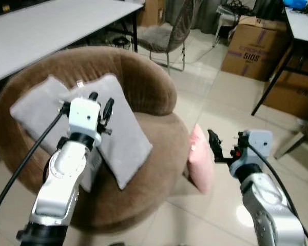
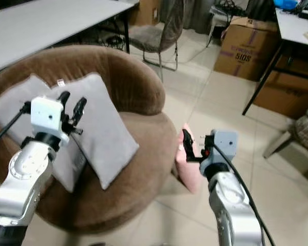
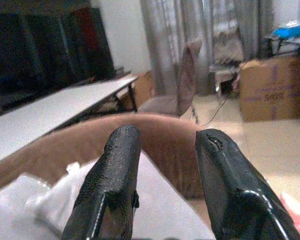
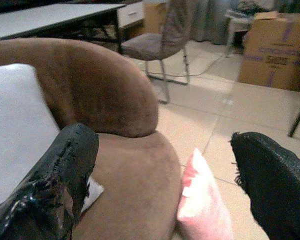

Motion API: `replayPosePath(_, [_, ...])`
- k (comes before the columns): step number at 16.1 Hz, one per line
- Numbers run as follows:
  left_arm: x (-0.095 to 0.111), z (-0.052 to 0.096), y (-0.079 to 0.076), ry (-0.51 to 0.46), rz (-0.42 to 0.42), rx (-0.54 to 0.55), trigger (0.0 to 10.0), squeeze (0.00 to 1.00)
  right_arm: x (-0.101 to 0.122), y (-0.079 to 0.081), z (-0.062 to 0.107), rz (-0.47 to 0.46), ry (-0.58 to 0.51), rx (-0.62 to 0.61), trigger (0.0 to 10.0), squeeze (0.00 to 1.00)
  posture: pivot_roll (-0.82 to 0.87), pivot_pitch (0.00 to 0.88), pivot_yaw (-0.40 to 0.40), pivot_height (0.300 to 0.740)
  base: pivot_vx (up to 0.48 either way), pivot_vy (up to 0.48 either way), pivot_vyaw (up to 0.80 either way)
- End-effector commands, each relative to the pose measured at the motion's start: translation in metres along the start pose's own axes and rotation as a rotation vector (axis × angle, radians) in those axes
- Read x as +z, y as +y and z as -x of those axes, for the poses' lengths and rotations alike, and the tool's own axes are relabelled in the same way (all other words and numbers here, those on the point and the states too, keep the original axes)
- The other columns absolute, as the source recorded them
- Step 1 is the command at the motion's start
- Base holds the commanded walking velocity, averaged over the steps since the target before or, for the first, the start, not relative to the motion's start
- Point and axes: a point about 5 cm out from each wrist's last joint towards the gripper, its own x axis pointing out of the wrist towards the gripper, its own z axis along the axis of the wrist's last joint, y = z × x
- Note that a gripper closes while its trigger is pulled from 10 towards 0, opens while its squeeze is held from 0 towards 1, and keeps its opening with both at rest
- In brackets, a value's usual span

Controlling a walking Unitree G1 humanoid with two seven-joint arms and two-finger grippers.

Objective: Move the pillow to the sofa from floor

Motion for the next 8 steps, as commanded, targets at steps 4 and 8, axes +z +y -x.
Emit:
replayPosePath(4, [-0.005,-0.002,-0.001,0.032,0.023,0.006,10.0,0.4,0.0,0.004,0.003,0.006,0.01,-0.03,10.0,0.0,0.02,0.0,0.035,0.74,0.0,-0.215,0.0])
replayPosePath(8, [-0.012,0.002,-0.006,0.055,0.027,0.013,10.0,0.25,0.001,-0.001,0.003,0.005,0.014,-0.064,10.0,0.0,0.01,0.0,0.029,0.74,0.0,0.0,-0.79])
